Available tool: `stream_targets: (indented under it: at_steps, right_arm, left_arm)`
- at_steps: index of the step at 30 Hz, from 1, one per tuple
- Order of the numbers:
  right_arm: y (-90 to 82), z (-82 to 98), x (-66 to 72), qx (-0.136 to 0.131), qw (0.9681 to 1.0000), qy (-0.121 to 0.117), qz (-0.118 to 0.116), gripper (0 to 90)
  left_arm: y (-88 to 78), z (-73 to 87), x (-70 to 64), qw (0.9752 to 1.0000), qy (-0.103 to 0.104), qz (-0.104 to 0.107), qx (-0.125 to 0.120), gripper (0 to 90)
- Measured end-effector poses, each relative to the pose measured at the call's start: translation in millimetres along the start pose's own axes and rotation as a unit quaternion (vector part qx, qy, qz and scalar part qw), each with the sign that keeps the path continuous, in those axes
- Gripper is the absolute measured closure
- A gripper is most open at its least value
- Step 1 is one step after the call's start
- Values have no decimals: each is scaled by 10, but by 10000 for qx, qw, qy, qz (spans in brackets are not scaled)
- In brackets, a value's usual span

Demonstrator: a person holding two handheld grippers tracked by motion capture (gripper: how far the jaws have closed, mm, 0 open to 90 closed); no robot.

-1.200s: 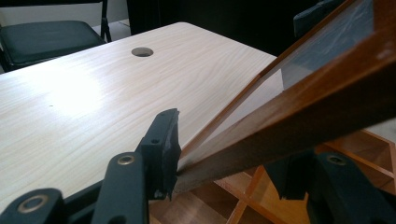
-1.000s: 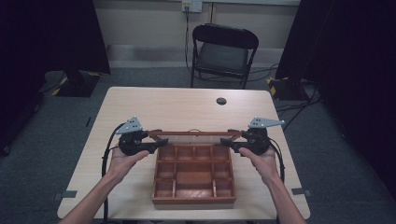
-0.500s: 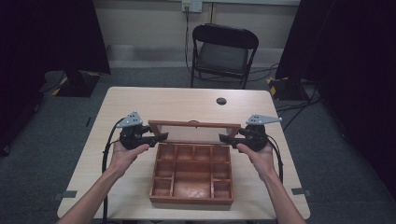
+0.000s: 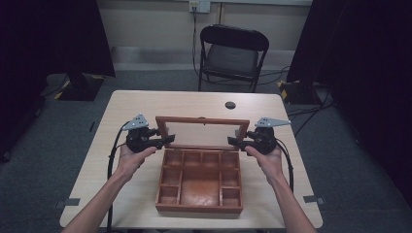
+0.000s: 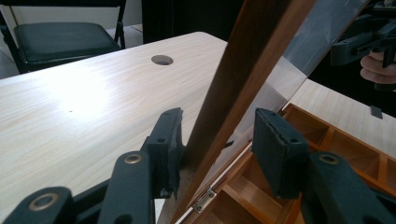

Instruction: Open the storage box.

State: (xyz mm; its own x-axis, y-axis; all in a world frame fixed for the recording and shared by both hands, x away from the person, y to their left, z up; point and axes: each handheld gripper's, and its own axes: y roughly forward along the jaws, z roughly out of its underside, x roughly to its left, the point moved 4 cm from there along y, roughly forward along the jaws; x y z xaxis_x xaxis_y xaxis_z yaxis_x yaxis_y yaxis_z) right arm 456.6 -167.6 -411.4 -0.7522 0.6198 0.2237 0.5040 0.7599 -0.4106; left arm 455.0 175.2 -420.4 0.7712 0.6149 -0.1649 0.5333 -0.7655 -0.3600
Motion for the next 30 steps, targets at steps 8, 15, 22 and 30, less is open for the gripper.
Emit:
stream_targets:
  at_steps: [8, 15, 22, 30]
  right_arm:
    - [74, 37, -44, 45, 10000, -35, 43, 478]
    - [119, 53, -74, 71, 9999, -14, 78, 474]
    - [178, 96, -113, 169, 9998, 4, 102, 485]
    - [223, 119, -162, 223, 9997, 37, 115, 495]
  left_arm:
    - [61, 57, 54, 9999, 59, -56, 138, 538]
    - [79, 58, 78, 9999, 53, -85, 141, 546]
    - [99, 64, 94, 9999, -27, -85, 70, 550]
    - [122, 84, 138, 9998, -27, -160, 103, 564]
